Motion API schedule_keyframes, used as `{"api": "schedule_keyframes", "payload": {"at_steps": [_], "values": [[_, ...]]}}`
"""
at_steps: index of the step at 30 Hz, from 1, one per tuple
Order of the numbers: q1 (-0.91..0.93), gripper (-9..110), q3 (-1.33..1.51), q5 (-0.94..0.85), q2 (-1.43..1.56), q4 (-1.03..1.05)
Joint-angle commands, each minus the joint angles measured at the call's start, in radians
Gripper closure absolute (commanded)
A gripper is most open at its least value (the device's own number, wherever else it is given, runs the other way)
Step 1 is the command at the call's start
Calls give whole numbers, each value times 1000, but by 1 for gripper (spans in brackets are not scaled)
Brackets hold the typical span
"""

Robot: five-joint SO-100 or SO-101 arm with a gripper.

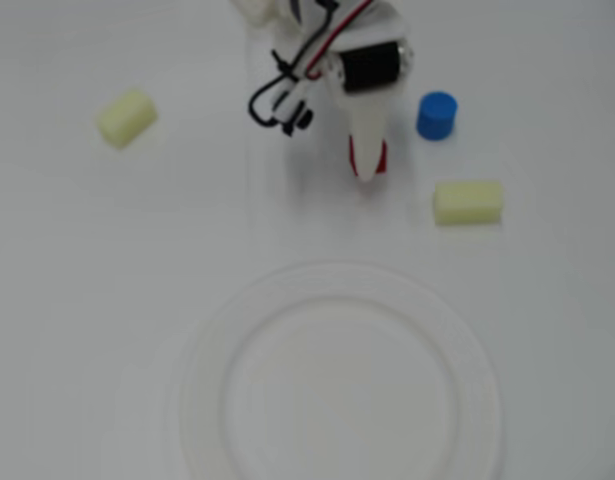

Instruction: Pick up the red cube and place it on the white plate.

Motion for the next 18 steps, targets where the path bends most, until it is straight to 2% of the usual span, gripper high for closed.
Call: {"api": "schedule_keyframes", "payload": {"at_steps": [1, 4, 7, 18], "values": [[37, 102, 12, -8, 245, -34], [89, 102, 48, -25, 347, -129], [118, 102, 20, -41, 310, -164], [152, 102, -313, 8, -179, -236]]}}
